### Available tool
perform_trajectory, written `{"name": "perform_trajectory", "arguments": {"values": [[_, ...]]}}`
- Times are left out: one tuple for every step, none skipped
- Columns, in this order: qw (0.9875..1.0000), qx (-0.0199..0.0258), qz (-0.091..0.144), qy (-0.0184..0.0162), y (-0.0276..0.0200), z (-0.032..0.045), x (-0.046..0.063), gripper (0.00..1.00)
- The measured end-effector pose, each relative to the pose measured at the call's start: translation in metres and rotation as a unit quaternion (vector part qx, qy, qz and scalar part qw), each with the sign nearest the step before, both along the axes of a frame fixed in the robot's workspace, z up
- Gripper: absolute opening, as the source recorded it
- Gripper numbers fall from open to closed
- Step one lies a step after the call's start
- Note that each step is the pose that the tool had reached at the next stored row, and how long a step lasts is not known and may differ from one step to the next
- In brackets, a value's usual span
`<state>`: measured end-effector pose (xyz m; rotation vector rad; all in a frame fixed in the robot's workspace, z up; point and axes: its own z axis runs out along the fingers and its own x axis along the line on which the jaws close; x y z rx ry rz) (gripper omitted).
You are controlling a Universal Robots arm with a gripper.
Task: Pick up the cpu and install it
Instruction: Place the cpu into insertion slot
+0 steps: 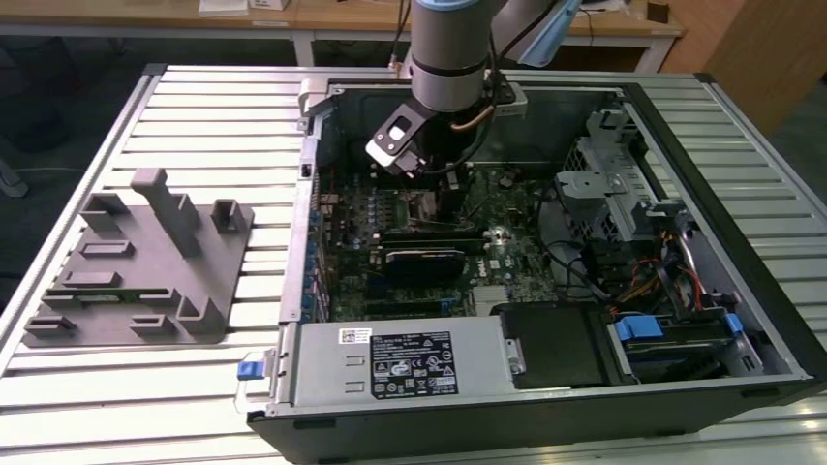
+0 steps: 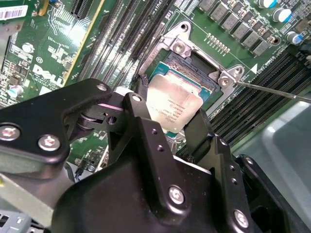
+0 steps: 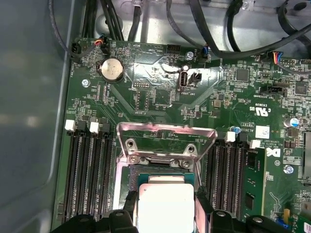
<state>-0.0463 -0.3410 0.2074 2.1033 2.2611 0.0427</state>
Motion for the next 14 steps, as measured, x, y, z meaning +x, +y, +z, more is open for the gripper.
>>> {"name": "perform_trajectory", "arguments": {"values": [[1.0000, 0.0000, 0.000, 0.0001, 0.0006, -0.0002, 0.0000, 0.55], [1.0000, 0.0000, 0.000, 0.0003, 0.0011, -0.0005, 0.0000, 0.55], [1.0000, 0.0001, 0.000, 0.0004, 0.0015, -0.0009, 0.0000, 0.55], [1.0000, 0.0001, 0.000, 0.0007, 0.0017, -0.0014, 0.0001, 0.55], [1.0000, 0.0000, 0.000, 0.0011, 0.0018, -0.0019, 0.0001, 0.55], [1.0000, 0.0000, 0.000, 0.0014, 0.0019, -0.0024, 0.0000, 0.55], [1.0000, 0.0000, 0.000, 0.0018, 0.0019, -0.0029, 0.0000, 0.55], [1.0000, -0.0001, 0.000, 0.0019, 0.0018, -0.0029, -0.0001, 0.55], [1.0000, -0.0002, 0.000, 0.0020, 0.0018, -0.0030, -0.0001, 0.55], [1.0000, 0.0000, 0.000, 0.0018, 0.0019, -0.0035, 0.0000, 0.55], [1.0000, 0.0001, 0.000, 0.0018, 0.0019, -0.0039, 0.0000, 0.55], [1.0000, 0.0001, 0.000, 0.0018, 0.0019, -0.0043, 0.0000, 0.55], [1.0000, 0.0000, 0.000, 0.0019, 0.0018, -0.0046, 0.0000, 0.55], [1.0000, 0.0000, -0.001, 0.0019, 0.0018, -0.0048, 0.0000, 0.55]]}}
